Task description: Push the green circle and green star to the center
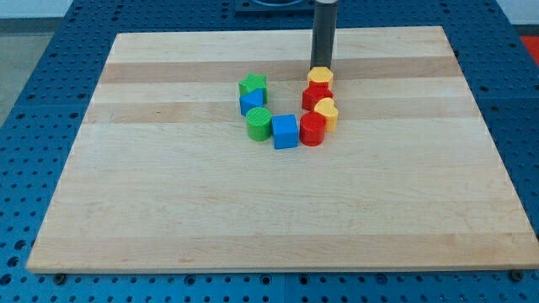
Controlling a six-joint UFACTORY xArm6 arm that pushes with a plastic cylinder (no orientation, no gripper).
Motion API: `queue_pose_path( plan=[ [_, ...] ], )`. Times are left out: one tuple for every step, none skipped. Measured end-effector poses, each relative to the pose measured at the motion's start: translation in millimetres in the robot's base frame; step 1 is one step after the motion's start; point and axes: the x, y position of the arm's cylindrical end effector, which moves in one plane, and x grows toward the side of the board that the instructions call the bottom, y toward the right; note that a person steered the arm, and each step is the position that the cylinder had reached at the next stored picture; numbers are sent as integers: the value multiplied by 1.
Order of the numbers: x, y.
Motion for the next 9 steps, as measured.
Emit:
queue_pose_path(
  plan=[
    [0, 4],
    [0, 16],
    [0, 12],
    [0, -17],
    [0, -49],
    [11, -58],
    [34, -62],
    [42, -97],
    [42, -154]
  ],
)
